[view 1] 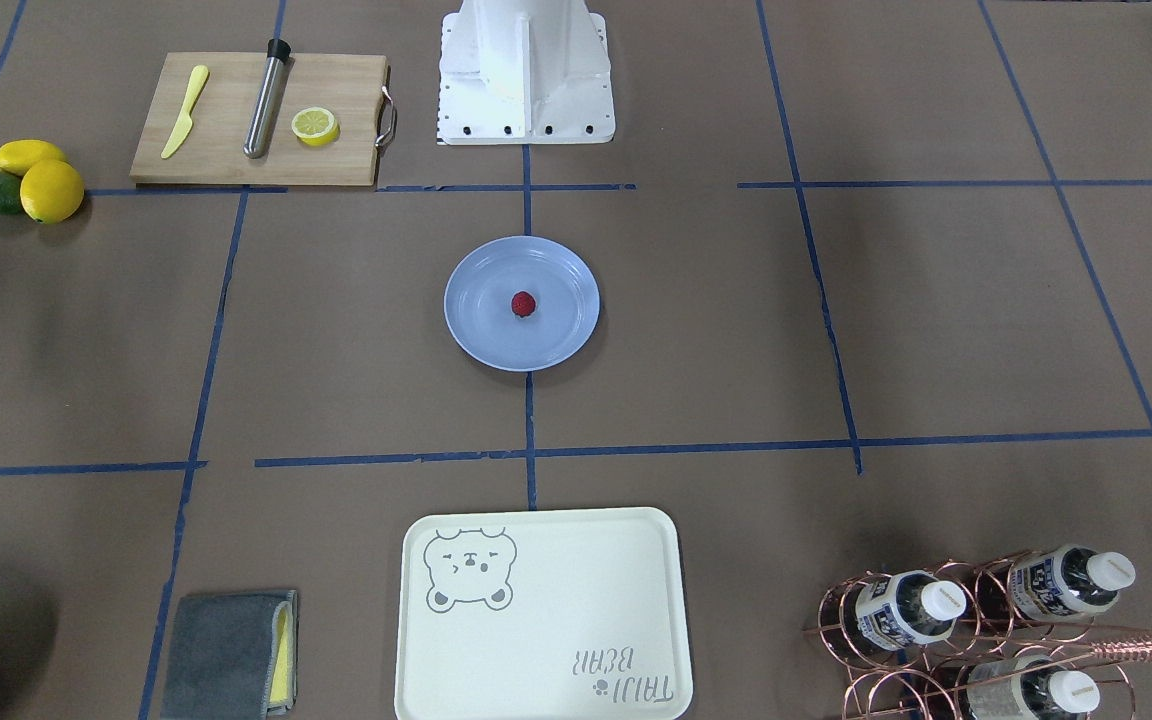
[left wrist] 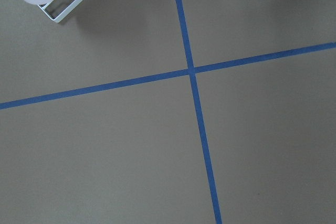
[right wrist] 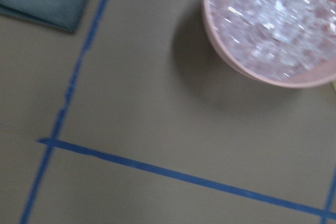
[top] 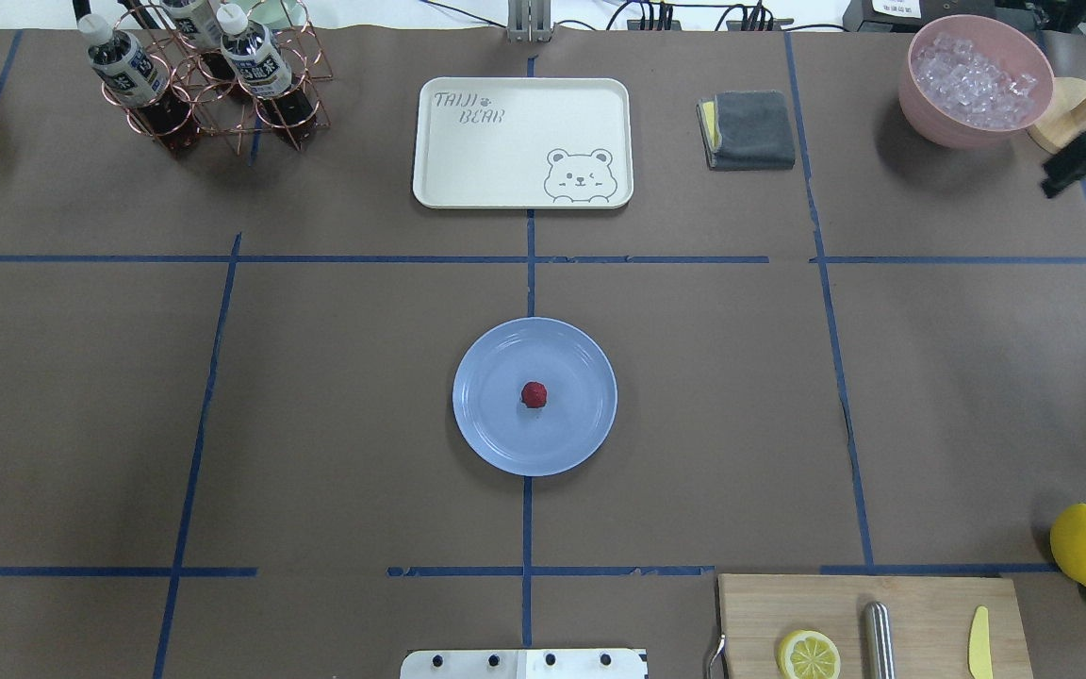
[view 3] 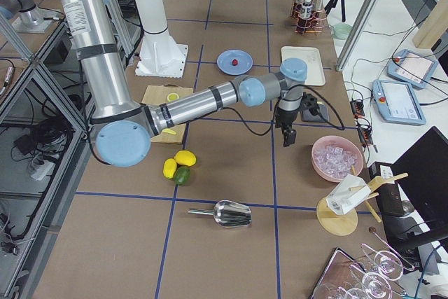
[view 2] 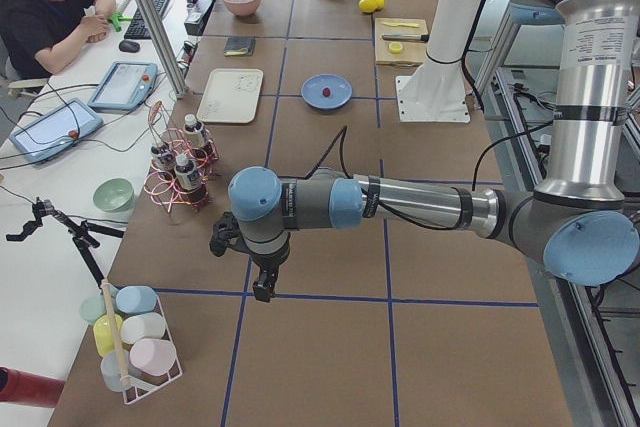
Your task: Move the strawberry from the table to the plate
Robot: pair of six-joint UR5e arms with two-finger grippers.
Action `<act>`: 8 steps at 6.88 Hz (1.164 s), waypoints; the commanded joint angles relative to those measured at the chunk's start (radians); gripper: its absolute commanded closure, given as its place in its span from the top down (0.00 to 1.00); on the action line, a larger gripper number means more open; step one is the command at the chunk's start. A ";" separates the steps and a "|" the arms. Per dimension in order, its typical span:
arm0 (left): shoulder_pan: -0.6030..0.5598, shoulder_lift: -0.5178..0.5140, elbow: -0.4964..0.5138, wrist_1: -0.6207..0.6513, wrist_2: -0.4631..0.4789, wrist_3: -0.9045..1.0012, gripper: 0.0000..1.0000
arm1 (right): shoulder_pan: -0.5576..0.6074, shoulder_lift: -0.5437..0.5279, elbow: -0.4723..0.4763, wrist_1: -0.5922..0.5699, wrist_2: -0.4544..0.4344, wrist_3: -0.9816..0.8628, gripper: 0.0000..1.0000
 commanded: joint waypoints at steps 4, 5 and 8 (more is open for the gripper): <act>0.021 0.000 -0.007 -0.002 -0.001 0.000 1.00 | 0.246 -0.259 0.009 0.000 0.101 -0.045 1.00; 0.021 0.000 -0.008 -0.003 -0.001 0.000 1.00 | 0.246 -0.262 0.015 0.000 0.113 -0.043 1.00; 0.021 -0.002 -0.011 -0.003 -0.001 0.000 1.00 | 0.246 -0.260 0.019 0.002 0.112 -0.045 1.00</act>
